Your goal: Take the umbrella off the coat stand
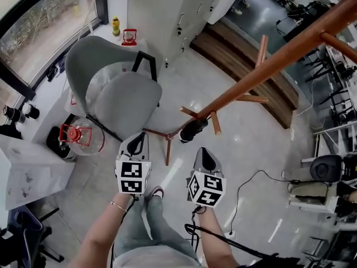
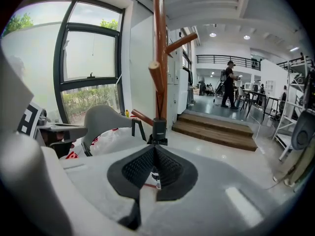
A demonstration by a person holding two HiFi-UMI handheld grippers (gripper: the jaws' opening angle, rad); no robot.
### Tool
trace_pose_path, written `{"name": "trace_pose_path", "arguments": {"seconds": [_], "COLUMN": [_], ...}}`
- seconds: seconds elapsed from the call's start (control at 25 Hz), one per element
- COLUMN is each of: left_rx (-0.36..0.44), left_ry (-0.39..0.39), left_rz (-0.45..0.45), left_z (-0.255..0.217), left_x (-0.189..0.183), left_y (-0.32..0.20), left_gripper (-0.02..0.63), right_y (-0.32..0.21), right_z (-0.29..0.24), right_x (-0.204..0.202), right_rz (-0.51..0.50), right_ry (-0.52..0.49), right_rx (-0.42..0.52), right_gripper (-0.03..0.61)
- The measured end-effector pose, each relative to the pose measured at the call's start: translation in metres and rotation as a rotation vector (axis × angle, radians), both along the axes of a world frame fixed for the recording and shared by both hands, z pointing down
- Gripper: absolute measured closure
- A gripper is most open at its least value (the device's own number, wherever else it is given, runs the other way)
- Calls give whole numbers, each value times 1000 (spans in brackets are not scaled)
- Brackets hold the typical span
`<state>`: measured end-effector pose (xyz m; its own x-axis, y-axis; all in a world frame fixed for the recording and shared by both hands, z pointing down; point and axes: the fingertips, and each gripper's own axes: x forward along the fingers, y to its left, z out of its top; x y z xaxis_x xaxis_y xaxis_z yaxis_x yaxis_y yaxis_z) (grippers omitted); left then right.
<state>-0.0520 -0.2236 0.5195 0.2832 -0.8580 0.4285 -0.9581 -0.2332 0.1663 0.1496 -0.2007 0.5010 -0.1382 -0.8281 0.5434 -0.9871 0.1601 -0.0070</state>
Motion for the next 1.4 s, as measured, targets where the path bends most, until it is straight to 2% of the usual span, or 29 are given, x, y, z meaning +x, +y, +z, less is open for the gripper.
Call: {"name": "trace_pose_path", "arguments": {"seconds": [0.24,0.6,1.0,1.4], "left_rx": [-51,-74,-95,-117], "left_ry": [8,2,2,-3], "left_rz": [-25,-27,-16,-40], "left_z": [47,71,82,101], "left_x": [-4,-9,-9,-24], "left_y": [2,3,5,6], "left_gripper": [617,617,617,617], "right_y": [-5,-8,-15,-33], "right_z": [42,68,86,109], "right_x": [3,-6,-11,-12], "right_rz": [10,-10,-23,-7], "right_ry": [11,-10,-21,-15], "right_rx": [-43,-43,-73,-57], "right_gripper": [573,572,493,353]}}
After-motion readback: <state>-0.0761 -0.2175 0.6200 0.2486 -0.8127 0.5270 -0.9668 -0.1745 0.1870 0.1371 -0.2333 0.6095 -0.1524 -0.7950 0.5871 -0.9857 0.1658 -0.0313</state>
